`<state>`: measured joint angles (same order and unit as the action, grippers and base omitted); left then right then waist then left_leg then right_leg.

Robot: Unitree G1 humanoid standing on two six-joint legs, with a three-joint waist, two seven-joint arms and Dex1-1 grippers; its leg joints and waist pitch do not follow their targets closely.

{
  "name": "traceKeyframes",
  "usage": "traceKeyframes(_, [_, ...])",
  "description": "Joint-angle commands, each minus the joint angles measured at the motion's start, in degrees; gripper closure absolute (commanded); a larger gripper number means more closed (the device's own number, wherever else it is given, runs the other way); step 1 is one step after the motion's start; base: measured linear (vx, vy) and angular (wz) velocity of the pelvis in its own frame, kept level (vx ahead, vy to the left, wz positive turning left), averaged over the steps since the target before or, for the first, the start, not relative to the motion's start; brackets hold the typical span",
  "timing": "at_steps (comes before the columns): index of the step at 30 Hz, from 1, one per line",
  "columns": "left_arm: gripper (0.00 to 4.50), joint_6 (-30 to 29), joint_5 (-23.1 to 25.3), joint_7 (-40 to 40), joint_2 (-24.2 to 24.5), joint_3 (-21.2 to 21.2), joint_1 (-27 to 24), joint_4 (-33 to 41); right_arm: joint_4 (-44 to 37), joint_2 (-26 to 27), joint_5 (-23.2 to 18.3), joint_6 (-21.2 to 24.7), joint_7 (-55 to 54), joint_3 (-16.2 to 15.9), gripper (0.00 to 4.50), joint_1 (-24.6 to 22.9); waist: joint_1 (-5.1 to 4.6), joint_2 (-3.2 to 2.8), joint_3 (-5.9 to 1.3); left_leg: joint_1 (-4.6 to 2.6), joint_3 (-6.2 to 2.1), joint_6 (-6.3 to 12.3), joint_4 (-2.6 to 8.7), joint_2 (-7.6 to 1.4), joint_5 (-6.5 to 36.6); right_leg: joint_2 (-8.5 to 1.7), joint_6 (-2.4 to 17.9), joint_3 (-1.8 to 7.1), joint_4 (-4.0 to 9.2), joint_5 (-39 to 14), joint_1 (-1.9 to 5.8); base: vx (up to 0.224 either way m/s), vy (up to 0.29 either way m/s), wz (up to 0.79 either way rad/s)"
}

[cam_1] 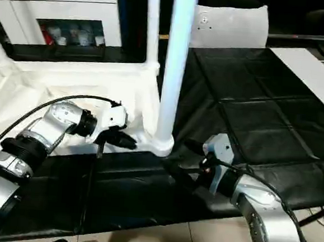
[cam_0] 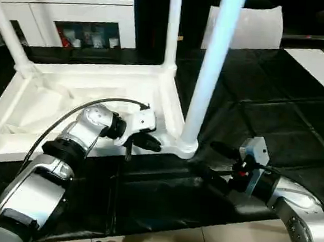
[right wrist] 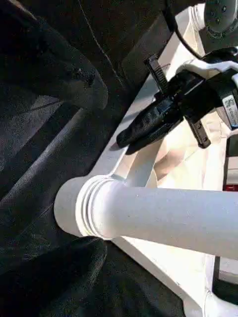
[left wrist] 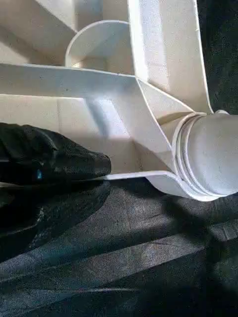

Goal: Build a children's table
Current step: Rotate leg to tighten

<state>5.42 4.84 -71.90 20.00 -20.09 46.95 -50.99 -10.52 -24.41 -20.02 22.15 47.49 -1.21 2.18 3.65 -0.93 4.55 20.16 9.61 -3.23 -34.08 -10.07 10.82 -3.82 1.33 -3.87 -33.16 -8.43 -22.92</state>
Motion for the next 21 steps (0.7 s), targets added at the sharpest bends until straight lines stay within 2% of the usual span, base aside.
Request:
traceKeyframes(1, [4.45,0.2,1.2,0.0,-0.2,-1.2,0.0,-1.0,0.3,-0.7,-0.2,-0.3,0.3,0.0,0.0,0.7,0.25,0.53,-4.83,0.01,-0.62,3.45,3.74,-2.36,10.3,-4.38,10.1,2.37,4.19,-20.1,3.4,0.0,0.0,0.0])
traceKeyframes(4, [4.45,-0.5,1.1,0.5,-0.4,-0.7,0.3,-1.5,0.4,-0.7,-0.2,-0.3,0.4,-0.1,0.0,0.8,0.27,0.58,-4.72,-0.03,-0.56,3.44,3.7,-2.21,10.7,-4.37,9.5,2.32,4.45,-21.8,3.37,0.0,0.0,0.0])
traceKeyframes(5, [4.45,-2.5,0.0,-0.5,-1.0,0.3,0.9,-2.0,0.4,-0.8,-0.4,-0.3,0.5,-0.3,0.0,0.9,0.28,0.63,-4.73,-0.11,-0.53,3.42,3.7,-2.21,10.8,-4.38,9.3,2.32,4.53,-22.3,3.34,0.0,0.0,0.0])
traceKeyframes(6, [4.06,-2.8,-0.3,-1.0,-1.2,0.5,1.0,-2.0,0.4,-0.9,-0.5,-0.2,0.6,-0.4,0.0,1.0,0.3,0.6,-4.66,-0.2,-0.44,3.43,3.64,-2.07,11.0,-4.37,9.0,2.26,4.77,-23.7,3.25,0.0,0.0,0.0])
traceKeyframes(9, [3.86,-1.5,0.3,-0.1,-1.2,0.4,1.0,-2.2,0.0,-1.1,-0.9,0.1,1.4,-0.8,0.0,0.7,0.31,0.62,-4.73,-0.11,-0.63,3.49,3.74,-2.17,11.0,-4.36,8.2,2.17,4.84,-24.5,3.28,0.0,0.0,0.0])
traceKeyframes(12, [3.86,1.1,1.3,0.5,-1.1,-0.3,0.8,-3.0,-0.8,-1.9,-1.2,0.8,2.5,-1.5,0.0,0.1,0.28,0.54,-4.8,0.0,-0.74,3.67,3.78,-2.2,11.2,-4.29,8.2,2.08,4.81,-23.6,3.39,0.0,0.0,0.0])
traceKeyframes(21, [3.86,1.6,2.2,1.8,-2.2,0.1,1.7,-4.9,-1.2,-2.8,-1.1,0.9,3.1,-2.0,0.0,-0.5,0.27,0.46,-4.93,0.01,-0.7,3.87,3.71,-2.25,10.9,-4.42,8.8,2.06,4.68,-22.2,3.4,0.0,0.0,0.0])
